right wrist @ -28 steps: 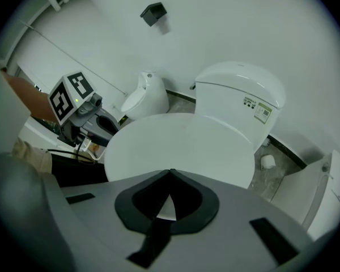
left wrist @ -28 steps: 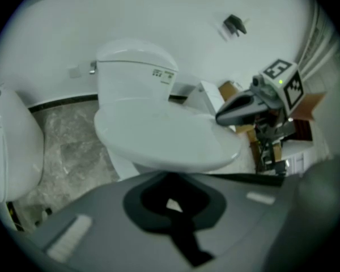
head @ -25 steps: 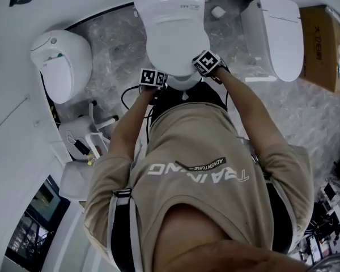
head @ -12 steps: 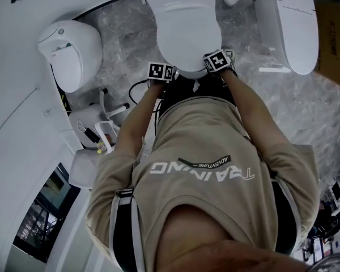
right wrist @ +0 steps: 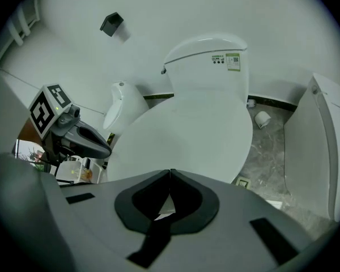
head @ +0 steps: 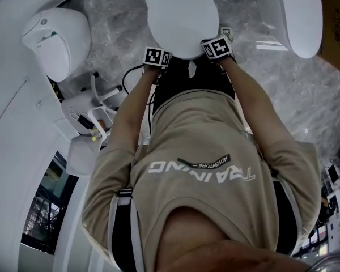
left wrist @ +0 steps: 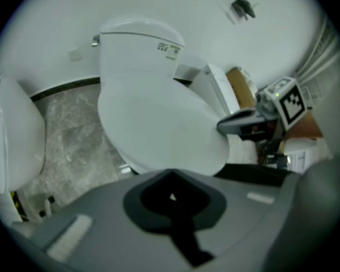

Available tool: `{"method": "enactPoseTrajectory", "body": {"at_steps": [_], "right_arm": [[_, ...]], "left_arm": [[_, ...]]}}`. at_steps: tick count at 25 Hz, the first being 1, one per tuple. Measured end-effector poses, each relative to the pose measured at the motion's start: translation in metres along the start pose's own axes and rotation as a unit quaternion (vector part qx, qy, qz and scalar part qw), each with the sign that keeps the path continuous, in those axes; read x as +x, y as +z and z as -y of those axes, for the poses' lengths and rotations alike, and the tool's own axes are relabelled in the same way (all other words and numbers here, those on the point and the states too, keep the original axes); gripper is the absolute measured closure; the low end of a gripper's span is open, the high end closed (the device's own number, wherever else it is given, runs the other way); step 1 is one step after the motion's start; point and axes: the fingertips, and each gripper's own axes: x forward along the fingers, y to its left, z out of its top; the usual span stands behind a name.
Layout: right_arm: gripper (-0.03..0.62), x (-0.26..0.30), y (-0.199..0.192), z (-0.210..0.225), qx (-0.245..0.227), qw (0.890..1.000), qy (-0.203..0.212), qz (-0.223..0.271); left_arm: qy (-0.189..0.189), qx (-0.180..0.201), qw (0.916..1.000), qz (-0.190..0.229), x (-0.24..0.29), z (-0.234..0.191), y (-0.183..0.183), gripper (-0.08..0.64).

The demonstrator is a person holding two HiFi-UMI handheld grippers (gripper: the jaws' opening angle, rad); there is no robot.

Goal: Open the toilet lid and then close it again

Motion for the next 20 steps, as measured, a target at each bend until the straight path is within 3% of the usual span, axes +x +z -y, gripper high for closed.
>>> {"method": "enactPoseTrajectory", "body": {"at_steps": [3, 9, 20], "right_arm": [[0.578, 0.009, -0.011, 0.000, 0.006, 1.000, -0.002, -0.009], [0.578, 0.025, -0.025, 0.005, 0.003, 1.000, -0.005, -0.025], [0.578, 0.056, -0.054, 0.015, -0.006, 0.999, -0.026, -0.046]], "left_arm": [[-0.007, 0.004, 0.9999, -0.010, 0.011, -0.002, -0.010, 0.555], [-0.038, -0.023, 0.9990, -0.001, 0.030, -0.008, -0.022, 0.555], [-0.036, 0.094, 0.9935, -0.053, 0.071, -0.012, -0.044, 0.555]]}}
